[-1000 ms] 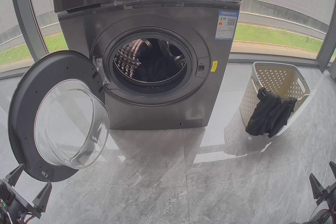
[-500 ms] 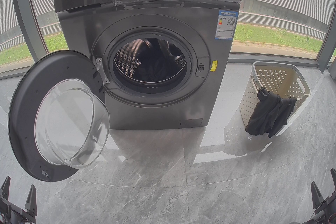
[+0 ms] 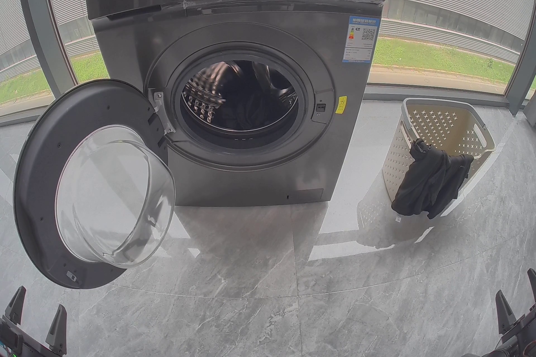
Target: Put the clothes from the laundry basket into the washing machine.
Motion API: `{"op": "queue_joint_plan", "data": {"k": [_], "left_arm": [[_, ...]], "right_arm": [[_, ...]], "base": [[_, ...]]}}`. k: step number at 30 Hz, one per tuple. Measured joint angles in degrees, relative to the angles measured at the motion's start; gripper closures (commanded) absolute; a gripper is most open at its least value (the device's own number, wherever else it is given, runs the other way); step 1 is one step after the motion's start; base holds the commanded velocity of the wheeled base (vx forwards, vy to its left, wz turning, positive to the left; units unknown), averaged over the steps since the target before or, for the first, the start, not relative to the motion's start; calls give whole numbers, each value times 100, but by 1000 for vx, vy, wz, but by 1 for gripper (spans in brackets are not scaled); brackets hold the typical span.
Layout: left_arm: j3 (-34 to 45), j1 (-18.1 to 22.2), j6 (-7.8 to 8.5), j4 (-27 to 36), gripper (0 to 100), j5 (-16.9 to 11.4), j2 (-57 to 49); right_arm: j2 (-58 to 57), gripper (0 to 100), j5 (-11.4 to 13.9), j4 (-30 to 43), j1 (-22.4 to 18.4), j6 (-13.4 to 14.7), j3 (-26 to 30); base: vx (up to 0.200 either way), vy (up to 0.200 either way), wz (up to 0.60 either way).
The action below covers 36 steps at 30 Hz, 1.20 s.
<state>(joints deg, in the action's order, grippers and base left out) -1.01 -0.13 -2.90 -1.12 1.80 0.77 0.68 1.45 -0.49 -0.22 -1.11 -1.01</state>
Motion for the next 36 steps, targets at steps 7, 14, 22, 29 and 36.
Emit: {"op": "queue_joint_plan", "data": {"k": [7,14,22,29,36], "left_arm": [[0,2,-5,-18,0,27,-13],[0,-2,-13,-10,0,20,-13],[0,-2,-7,-10,0,20,-13],[0,-2,9,-7,0,22,-13],[0,-5,15,-10,0,27,-11]], "right_arm": [[-2,0,2,0,0,-1,0],[-2,0,2,0,0,-1,0],[0,0,0,0,0,-1,0],[2,0,2,-2,0,0,0],[6,0,0,0,0,0,0]], "base": [[0,-200,0],[0,-200,0],[0,-200,0],[0,-200,0],[0,-171,0]]}}
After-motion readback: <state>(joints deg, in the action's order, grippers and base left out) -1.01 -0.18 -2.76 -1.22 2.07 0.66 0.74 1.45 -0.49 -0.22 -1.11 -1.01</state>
